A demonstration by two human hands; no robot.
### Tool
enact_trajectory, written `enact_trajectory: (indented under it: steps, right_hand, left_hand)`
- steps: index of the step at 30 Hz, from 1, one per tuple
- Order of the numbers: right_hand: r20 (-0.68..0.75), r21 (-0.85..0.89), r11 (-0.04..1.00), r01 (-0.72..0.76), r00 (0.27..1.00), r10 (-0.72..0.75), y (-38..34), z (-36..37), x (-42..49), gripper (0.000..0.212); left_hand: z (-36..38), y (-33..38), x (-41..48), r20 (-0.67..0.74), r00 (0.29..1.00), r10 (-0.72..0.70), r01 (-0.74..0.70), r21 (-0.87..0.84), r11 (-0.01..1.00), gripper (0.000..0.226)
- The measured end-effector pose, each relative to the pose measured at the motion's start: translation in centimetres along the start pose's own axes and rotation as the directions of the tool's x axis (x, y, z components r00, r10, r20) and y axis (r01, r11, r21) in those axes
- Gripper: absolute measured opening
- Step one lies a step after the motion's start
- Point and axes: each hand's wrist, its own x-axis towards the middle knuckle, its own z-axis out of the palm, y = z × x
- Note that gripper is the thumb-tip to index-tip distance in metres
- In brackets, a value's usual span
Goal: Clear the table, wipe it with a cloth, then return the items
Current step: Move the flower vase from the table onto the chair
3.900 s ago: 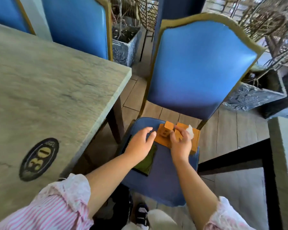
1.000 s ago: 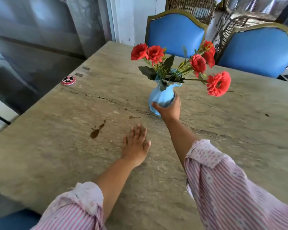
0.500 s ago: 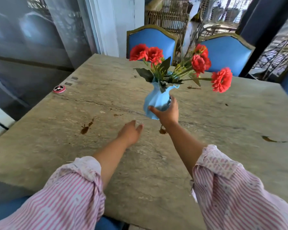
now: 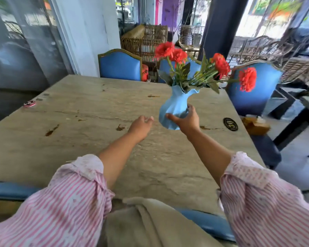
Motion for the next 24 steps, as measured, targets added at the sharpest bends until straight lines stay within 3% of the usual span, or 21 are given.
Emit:
enact_trajectory:
  steps: [9,19,24]
  right_hand:
    - [-0.085,-0.047,0.998,-0.05,0.995,0.046,7.6,-15.1,-2.4,0.084]
    - [-0.259,-0.063,0.986,-0.152,0.957,0.131,16.2,-26.8,0.7,0.087]
    - [-0.322,-0.042,0.982,-0.182,0.933,0.159,21.0,-31.8,4.5,0.088]
  left_hand:
    - [11.7,10.4,-5.1,0.089,0.993,0.079,-0.079,0.002,0.997,0.05]
    - [25.1,18.3,-1.8,0.233,0.962,0.14,-0.144,0.0,0.99,0.055]
    - [32.3,22.2,0.8,0.235,0.948,0.213,-0.21,-0.037,0.977,0.048]
